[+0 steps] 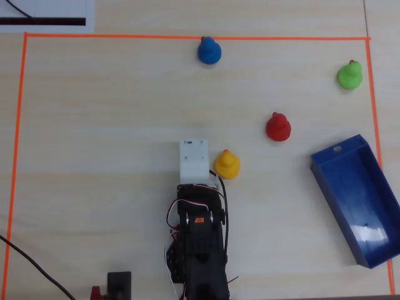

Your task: Grasp yellow duck and put it into box.

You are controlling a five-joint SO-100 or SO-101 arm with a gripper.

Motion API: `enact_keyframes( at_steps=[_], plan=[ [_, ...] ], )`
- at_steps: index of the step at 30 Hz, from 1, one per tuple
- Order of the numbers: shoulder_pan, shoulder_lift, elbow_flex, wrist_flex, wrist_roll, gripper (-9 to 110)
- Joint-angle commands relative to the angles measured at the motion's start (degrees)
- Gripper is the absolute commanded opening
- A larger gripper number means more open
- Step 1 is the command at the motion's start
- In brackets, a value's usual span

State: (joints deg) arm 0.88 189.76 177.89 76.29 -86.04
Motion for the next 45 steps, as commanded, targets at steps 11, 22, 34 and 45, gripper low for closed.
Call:
enact_keyframes(
  at_steps=[11, 22, 34, 45],
  plan=[
    [-0.35, 0.00, 0.35, 0.18, 0.09, 1],
    [1.05, 0.00, 0.35, 0.18, 0.18, 1],
    [0.70, 0.00, 0.35, 0.18, -0.09, 0],
    [3.08, -3.87, -5.54, -8.00, 0.53, 0]
  ],
)
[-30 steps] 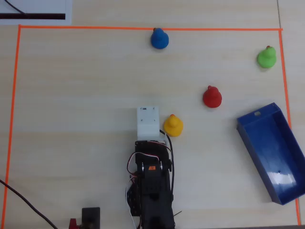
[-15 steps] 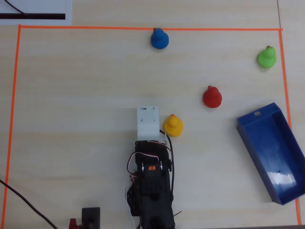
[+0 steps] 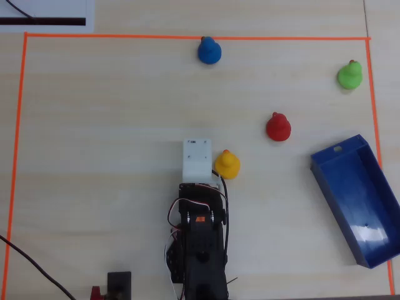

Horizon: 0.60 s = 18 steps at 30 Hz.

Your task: Grasp yellow duck and put it into box.

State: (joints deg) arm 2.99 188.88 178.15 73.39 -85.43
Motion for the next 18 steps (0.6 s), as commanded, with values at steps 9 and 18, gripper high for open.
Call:
enact_keyframes(
  at_steps=[9, 18],
  plan=[
    [1.41, -18.54, -23.47, -22.68, 3.25, 0],
    [14.85, -33.93, -28.39, -30.94, 2.46, 9]
  ],
)
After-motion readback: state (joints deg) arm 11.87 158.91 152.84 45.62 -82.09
